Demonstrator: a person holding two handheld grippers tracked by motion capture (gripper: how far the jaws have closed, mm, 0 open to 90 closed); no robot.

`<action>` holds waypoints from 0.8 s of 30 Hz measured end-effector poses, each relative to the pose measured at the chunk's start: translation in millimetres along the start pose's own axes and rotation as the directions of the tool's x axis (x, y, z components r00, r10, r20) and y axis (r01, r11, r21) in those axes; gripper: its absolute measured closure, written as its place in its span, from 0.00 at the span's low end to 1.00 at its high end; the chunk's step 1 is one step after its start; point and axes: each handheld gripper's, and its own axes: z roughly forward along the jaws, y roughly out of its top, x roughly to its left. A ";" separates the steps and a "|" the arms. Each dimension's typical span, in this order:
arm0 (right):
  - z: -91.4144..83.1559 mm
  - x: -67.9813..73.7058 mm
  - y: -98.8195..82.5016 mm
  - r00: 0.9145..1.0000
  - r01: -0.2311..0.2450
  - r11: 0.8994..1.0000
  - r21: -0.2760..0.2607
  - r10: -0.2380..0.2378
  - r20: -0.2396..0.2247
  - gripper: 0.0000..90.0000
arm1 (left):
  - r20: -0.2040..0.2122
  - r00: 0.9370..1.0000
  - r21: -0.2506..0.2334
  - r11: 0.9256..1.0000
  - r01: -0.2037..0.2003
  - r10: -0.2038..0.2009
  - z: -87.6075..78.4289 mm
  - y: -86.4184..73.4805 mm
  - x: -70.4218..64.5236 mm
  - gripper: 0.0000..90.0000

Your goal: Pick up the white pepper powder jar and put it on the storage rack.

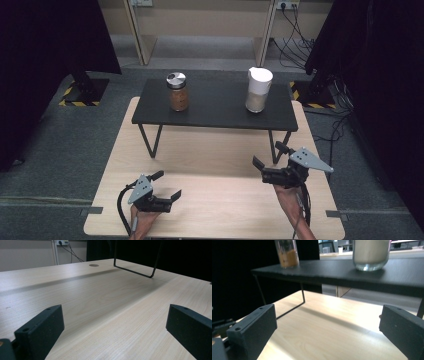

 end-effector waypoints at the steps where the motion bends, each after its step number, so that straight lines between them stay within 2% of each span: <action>1: -0.3 1.0 -3.5 1.000 0.000 1.000 0.006 0.000 0.001 0.01 | 0.000 1.000 0.000 1.000 0.000 0.000 0.0 0.0 0.0 0.01; 4: -1.0 5.2 -14.2 1.000 0.022 0.999 0.026 -0.022 0.014 0.01 | 0.001 1.000 0.000 1.000 -0.002 0.002 0.1 0.0 0.0 0.01; 8: -1.1 4.6 -31.0 1.000 0.007 0.999 0.043 -0.008 0.006 0.01 | 0.001 1.000 0.000 1.000 -0.004 0.004 0.1 0.1 -0.1 0.01; 11: 0.4 6.3 -41.9 1.000 0.015 0.998 0.060 -0.016 0.013 0.02 | 0.001 1.000 0.001 1.000 -0.004 0.004 0.1 0.1 -0.3 0.01; 17: 0.6 7.6 -68.1 1.000 -0.004 0.999 0.039 0.003 0.017 0.02 | 0.001 1.000 0.001 1.000 -0.004 0.004 0.1 0.2 -0.2 0.01; 21: 1.5 7.4 -78.0 1.000 -0.014 0.999 0.033 0.014 0.020 0.01 | 0.001 1.000 0.001 1.000 -0.004 0.004 0.0 0.1 -0.3 0.01; 24: 2.8 7.1 -81.6 1.000 -0.001 0.999 0.034 0.001 0.016 0.01 | 0.002 1.000 0.001 1.000 -0.004 0.004 0.2 0.2 -0.2 0.01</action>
